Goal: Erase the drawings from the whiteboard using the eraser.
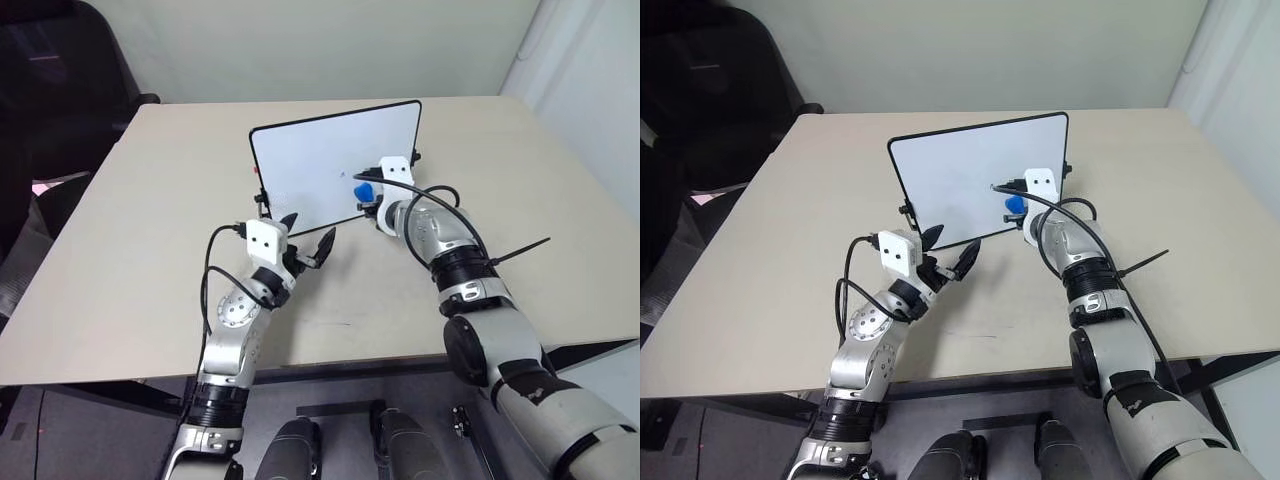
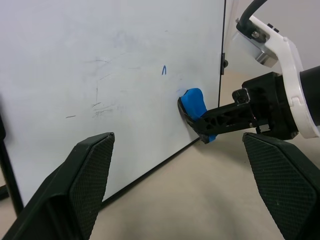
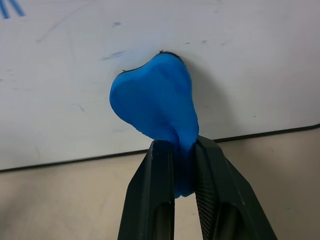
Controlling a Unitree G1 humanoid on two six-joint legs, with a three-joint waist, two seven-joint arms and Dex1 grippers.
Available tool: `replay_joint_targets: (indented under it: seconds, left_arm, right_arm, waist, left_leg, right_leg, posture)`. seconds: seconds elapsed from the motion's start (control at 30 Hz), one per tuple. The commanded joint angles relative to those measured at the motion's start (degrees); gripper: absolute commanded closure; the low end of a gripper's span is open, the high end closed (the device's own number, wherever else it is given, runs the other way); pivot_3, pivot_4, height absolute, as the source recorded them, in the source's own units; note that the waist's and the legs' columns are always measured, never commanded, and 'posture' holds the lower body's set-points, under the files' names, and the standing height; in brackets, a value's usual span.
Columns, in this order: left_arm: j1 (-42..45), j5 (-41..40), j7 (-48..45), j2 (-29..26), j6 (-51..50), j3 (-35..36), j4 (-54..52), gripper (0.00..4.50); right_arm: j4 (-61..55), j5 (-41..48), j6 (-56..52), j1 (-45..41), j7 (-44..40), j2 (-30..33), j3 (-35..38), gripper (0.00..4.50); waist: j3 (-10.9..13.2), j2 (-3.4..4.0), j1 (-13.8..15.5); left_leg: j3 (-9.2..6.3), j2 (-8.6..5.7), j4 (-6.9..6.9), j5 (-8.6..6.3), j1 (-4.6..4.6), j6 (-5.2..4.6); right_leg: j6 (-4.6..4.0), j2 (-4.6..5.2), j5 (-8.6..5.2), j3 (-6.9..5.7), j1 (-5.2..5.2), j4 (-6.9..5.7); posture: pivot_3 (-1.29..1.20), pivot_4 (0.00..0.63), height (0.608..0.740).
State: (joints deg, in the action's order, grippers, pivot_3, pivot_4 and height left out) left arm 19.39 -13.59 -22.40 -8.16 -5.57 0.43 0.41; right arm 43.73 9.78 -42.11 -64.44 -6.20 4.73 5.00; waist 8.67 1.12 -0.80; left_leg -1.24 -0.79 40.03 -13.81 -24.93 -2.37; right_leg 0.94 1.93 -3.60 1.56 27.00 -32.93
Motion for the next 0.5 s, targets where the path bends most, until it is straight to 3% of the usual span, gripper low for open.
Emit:
replay_joint_targets:
  seconds: [0.03,0.27,0.5]
  left_arm:
    - [1.02,-0.22,-0.19,-0.02,0.89,0.22,-0.86,0.00]
    - [1.06,-0.16,-0.29,0.16,1.00,-0.06,-0.77,0.00]
    - [0.99,0.07,-0.10,0.35,1.09,-0.26,-0.87,0.00]
  right_arm:
    - [-0.67,-0.64,1.20,-2.03,0.48,0.42,0.29,4.20]
    - [-9.31,-0.28,-2.11,-0.07,-5.56,-1.90,-4.97,4.20]
    - [-13.56,0.12,-3.80,-1.23,-6.19,-2.65,-4.71,4.20]
  waist:
    - [0.00,0.00,0.00]
    - [0.00,0.00,-0.39]
    - [0.00,0.00,-0.47]
  left_leg:
    - [-0.01,0.00,0.00,0.01,0.00,-0.01]
    - [0.03,0.00,0.00,0.01,-0.01,-0.03]
    - [0.01,0.38,0.00,-0.03,-0.01,0.05]
  right_leg:
    - [0.01,0.00,0.00,0.00,0.00,0.00]
    - [0.02,-0.01,-0.02,0.00,0.02,0.03]
    - [-0.01,-0.41,-0.02,0.00,0.06,0.05]
  posture:
    - [0.00,0.150,0.740]
    - [0.00,0.150,0.740]
    - [0.00,0.150,0.740]
